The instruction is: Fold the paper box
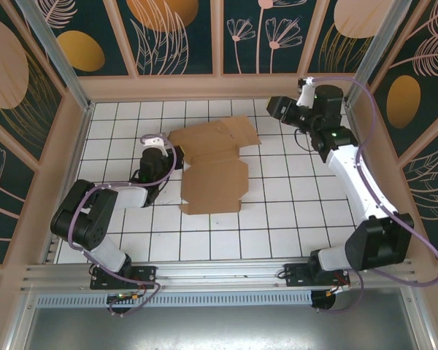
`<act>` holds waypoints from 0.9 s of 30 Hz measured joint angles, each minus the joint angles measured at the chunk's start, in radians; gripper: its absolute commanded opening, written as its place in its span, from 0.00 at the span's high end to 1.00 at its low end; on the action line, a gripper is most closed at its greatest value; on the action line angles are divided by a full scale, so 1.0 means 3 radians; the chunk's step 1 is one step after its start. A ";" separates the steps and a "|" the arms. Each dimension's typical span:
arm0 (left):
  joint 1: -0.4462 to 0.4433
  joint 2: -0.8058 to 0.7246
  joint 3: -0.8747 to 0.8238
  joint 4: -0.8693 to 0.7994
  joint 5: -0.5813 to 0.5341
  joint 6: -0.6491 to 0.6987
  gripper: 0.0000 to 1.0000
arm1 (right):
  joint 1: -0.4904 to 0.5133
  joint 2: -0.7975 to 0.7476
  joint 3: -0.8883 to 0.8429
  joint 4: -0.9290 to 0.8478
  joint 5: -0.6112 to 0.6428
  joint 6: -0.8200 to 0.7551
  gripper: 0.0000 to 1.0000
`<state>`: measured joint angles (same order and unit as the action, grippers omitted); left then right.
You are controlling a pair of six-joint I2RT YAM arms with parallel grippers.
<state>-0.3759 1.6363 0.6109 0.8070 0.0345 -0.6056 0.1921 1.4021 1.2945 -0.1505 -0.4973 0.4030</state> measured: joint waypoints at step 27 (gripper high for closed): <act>0.0000 0.0135 0.0172 -0.0235 0.0135 -0.0027 1.00 | 0.0567 0.0367 -0.0523 0.0113 -0.0792 -0.0954 0.56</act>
<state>-0.3759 1.6768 0.6624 0.7364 0.0750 -0.6136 0.3622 1.5124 1.1378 -0.1165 -0.7349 0.1169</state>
